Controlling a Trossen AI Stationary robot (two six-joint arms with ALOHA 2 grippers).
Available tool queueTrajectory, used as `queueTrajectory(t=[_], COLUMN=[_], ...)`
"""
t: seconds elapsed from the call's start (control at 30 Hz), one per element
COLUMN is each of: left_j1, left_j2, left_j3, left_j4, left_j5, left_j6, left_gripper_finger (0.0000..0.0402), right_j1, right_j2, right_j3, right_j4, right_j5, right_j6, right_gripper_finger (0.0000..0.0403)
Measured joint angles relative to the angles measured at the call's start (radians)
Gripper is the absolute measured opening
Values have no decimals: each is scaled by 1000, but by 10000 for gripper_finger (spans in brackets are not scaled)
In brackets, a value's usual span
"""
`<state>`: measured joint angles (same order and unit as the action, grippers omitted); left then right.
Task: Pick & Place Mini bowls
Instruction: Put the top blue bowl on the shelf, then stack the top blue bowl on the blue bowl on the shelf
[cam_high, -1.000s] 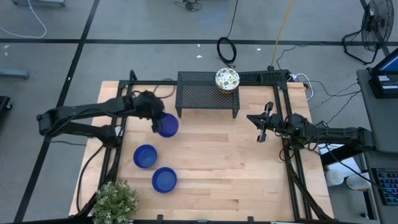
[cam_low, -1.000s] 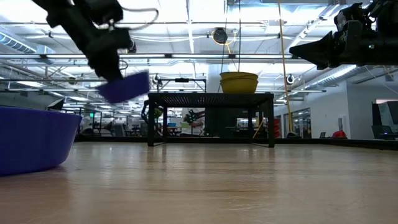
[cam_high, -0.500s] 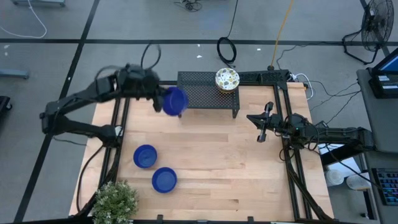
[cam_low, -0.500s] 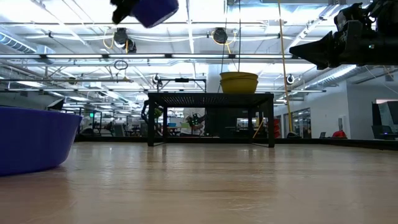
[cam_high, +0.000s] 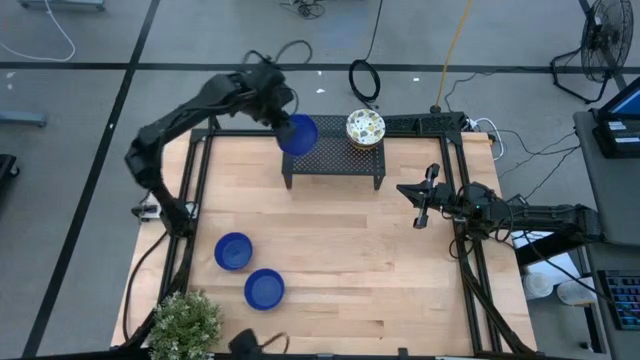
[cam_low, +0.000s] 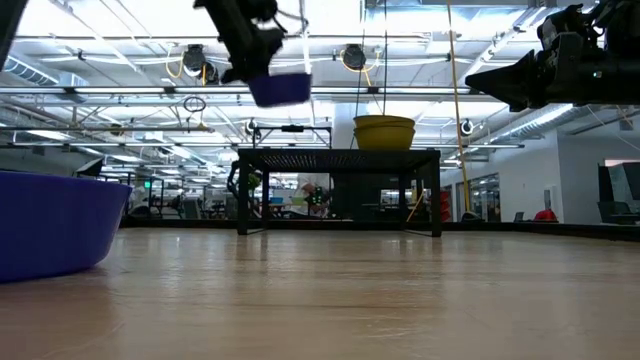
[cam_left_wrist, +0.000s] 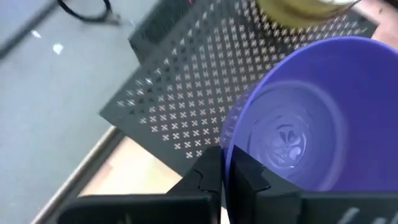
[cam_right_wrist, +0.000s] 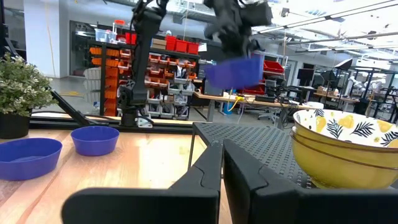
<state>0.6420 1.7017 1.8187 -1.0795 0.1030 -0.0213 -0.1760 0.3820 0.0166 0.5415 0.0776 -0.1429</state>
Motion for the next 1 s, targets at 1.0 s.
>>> queueTrajectory(t=[1.0], left_j1=[31], left_j2=[203], left_j3=[1], left_j4=[21], left_j5=[26], left_j6=[20], left_gripper_finger=[72], right_j1=[0], right_j2=[0], right_j3=[0], right_j4=[0], right_j5=[0], right_j6=[0], right_gripper_finger=[2])
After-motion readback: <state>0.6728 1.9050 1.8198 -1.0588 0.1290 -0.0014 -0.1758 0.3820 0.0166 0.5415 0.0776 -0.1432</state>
